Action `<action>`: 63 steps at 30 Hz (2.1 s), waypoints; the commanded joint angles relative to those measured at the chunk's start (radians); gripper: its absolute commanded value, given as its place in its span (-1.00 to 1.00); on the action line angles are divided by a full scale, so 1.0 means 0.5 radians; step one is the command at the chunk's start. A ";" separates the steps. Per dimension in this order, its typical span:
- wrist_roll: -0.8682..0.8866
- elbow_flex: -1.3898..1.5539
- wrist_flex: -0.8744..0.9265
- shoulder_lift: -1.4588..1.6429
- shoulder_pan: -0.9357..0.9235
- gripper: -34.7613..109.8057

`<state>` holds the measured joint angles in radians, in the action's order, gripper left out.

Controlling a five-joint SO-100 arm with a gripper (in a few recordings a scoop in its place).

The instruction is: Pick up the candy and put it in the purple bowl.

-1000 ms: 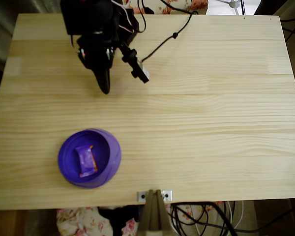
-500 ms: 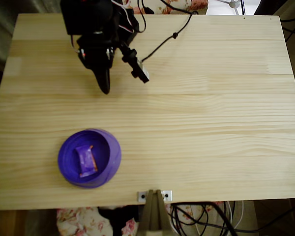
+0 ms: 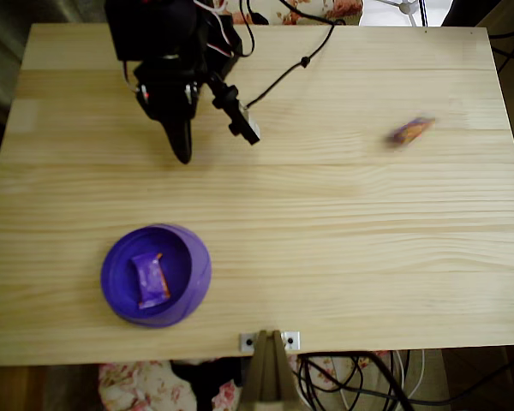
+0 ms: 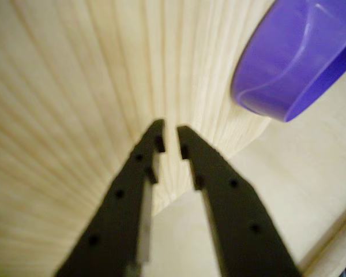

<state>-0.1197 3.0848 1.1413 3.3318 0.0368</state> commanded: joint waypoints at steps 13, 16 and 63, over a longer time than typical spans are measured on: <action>-0.009 0.034 -0.018 0.061 0.000 -0.52; -0.009 0.034 -0.018 0.061 0.000 -0.52; -0.393 0.046 -0.061 0.058 0.408 -0.52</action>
<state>-0.3175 3.0848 1.1397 3.3303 0.2424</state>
